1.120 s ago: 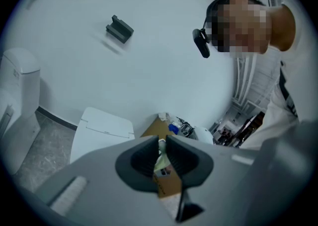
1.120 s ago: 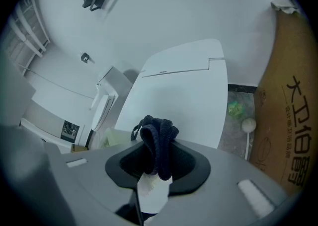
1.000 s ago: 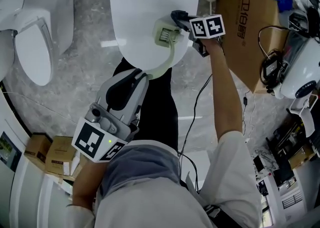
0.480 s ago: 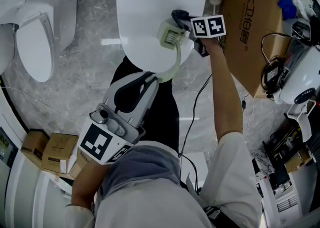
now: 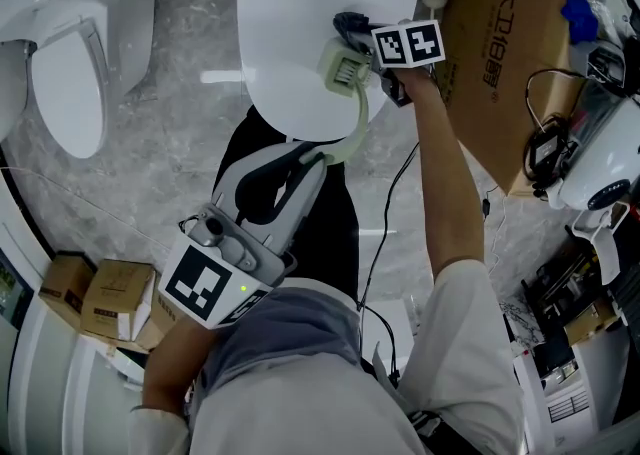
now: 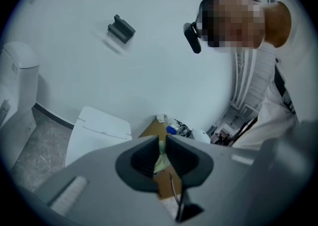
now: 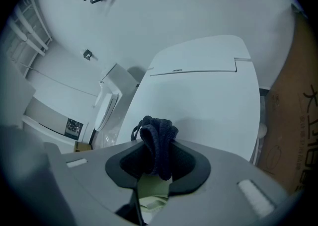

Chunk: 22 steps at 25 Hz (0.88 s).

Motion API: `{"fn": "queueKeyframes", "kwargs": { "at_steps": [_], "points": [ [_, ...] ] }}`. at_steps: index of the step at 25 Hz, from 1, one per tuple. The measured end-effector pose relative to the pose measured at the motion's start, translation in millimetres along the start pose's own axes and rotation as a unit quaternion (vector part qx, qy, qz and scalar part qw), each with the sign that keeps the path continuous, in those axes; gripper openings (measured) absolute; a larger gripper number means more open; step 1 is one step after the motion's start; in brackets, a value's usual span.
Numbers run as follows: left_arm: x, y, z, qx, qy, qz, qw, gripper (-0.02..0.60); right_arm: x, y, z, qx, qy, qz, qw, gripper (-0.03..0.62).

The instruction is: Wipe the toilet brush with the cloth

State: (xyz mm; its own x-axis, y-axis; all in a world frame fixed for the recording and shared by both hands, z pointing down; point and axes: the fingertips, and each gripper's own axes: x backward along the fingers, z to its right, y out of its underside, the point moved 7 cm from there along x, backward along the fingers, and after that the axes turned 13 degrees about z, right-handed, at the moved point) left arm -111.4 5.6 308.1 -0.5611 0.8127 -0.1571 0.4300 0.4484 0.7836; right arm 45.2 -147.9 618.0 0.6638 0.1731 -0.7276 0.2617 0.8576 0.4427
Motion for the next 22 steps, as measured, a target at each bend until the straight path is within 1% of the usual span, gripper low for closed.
{"fn": "queueKeyframes", "kwargs": {
  "at_steps": [11,17,20,22],
  "points": [
    [-0.1,0.7,0.3,0.005,-0.006,0.011,0.9999,0.0,-9.7,-9.0,-16.4,0.034,-0.028,-0.012,0.999,0.097],
    [-0.1,2.5,1.3,0.006,-0.011,0.015,0.9998,0.0,-15.5,-15.5,-31.8,0.109,-0.056,-0.044,0.991,0.097],
    [1.8,3.5,0.3,0.008,-0.013,0.019,0.9997,0.0,-18.7,-18.1,-40.0,0.128,-0.072,-0.051,0.988,0.097],
    [2.7,3.3,-0.7,0.01,-0.014,0.021,0.9996,0.0,-20.8,-20.5,-47.7,0.135,-0.091,-0.051,0.985,0.097]
  ]
}}
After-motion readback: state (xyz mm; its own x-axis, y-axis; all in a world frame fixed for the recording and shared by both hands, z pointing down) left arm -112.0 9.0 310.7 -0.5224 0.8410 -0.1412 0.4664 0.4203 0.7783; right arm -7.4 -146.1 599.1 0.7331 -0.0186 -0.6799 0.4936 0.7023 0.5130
